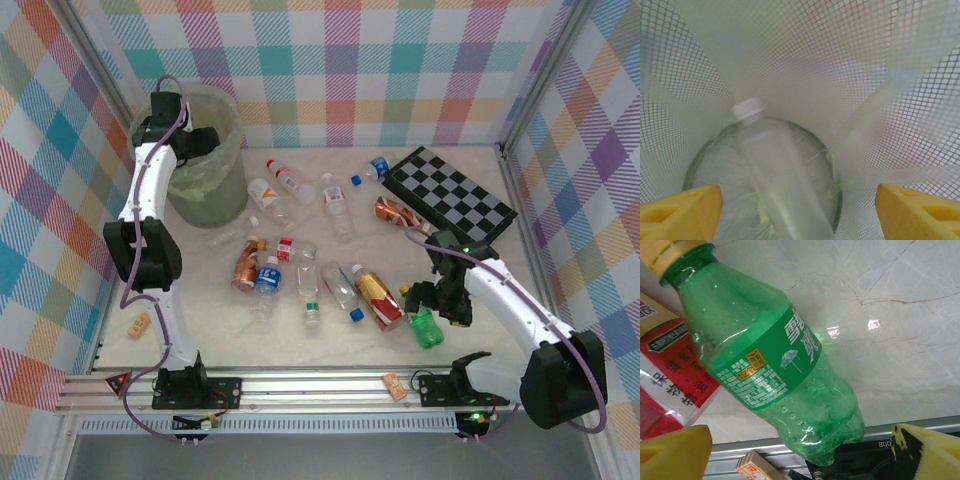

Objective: Put the plastic bottles in the bin

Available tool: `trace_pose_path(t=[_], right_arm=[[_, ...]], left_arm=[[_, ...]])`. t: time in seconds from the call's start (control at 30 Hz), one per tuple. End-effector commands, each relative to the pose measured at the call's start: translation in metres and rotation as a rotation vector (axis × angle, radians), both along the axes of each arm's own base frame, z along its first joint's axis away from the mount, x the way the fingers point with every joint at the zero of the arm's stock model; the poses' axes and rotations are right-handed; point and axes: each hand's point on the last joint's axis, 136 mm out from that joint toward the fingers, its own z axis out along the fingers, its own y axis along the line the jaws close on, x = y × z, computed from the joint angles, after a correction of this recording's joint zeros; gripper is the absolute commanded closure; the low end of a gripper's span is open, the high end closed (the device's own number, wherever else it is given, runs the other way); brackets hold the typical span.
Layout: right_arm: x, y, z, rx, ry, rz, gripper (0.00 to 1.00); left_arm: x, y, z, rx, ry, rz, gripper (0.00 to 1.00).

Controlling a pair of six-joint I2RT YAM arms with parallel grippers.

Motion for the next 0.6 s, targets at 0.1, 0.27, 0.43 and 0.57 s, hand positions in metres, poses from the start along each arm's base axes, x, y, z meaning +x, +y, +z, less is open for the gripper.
trace_pose_path(t=[0.1,0.27,0.43,0.57], right_arm=[[0.003,0.003,-0.012,0.008,0.047,-0.016,0.15],[0.005,0.008,-0.024,0.019,0.090,-0.009,0.15],[0.012,0.008,-0.038,0.006,0.118,-0.010,0.18],[0.019,0.004,-0.051,-0.012,0.124,-0.018,0.25]], left_arm=[[-0.009,-0.005,0.042,-0.028,-0.084,-0.024,0.19],[-0.020,-0.012,0.086,-0.038,-0.163,-0.056,0.18],[-0.040,-0.019,0.133,-0.051,-0.254,-0.079,0.17],[-0.070,-0.025,0.169,-0.056,-0.320,-0.089,0.17]])
